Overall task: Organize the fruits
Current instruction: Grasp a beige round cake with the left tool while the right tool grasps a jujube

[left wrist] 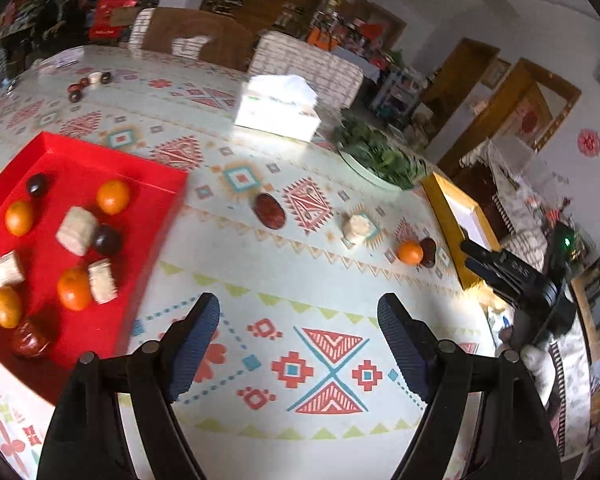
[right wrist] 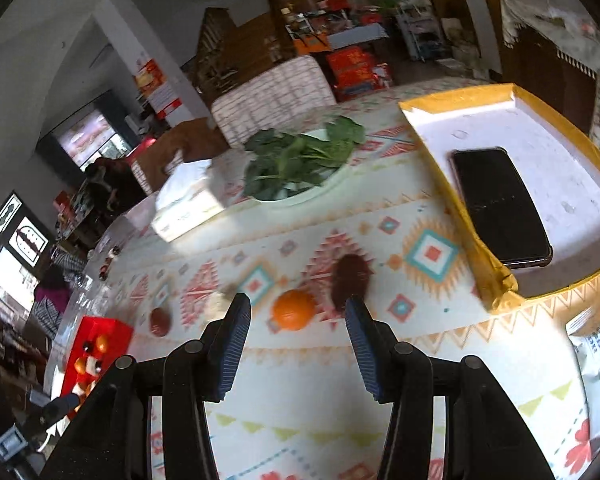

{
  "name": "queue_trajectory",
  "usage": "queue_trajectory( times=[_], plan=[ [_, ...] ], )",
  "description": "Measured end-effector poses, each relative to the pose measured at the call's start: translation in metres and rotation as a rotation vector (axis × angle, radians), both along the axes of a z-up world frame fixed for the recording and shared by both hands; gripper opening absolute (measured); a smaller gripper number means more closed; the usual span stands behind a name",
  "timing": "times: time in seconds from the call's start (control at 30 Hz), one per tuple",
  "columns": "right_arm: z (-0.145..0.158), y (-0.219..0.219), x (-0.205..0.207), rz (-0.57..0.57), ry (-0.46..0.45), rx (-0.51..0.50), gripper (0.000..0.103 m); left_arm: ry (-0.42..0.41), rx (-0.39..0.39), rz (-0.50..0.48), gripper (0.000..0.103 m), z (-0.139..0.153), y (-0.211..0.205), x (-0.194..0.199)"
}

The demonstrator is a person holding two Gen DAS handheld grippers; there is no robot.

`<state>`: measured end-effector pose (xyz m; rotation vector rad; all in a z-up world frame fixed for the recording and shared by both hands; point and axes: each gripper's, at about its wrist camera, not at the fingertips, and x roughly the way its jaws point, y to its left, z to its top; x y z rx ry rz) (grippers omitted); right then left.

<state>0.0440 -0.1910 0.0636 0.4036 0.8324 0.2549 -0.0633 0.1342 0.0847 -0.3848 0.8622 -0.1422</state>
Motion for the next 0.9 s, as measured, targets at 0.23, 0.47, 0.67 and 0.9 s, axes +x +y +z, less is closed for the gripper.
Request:
queue_trajectory(
  times=[0.23,0.47,0.67,0.9],
  plan=[
    [-0.035,-0.007,0.035,-0.069,0.069,-0.050,0.054,-0.005,0.029,-0.024,0.080,-0.004,-0.016,0.019],
    [-0.055,-0.008,0.056,-0.068,0.086,-0.035,0.054,0.016,0.075,-0.064,0.074,-0.013,-0.044,0.057],
    [-0.057,0.000,0.061,-0.023,0.072,-0.063,0.036,0.023,0.082,-0.109,0.065,-0.028,-0.079,0.101],
    [-0.054,0.001,0.058,-0.008,0.048,-0.066,0.036,0.062,0.153,-0.099,0.052,-0.052,-0.106,0.143]
  ],
)
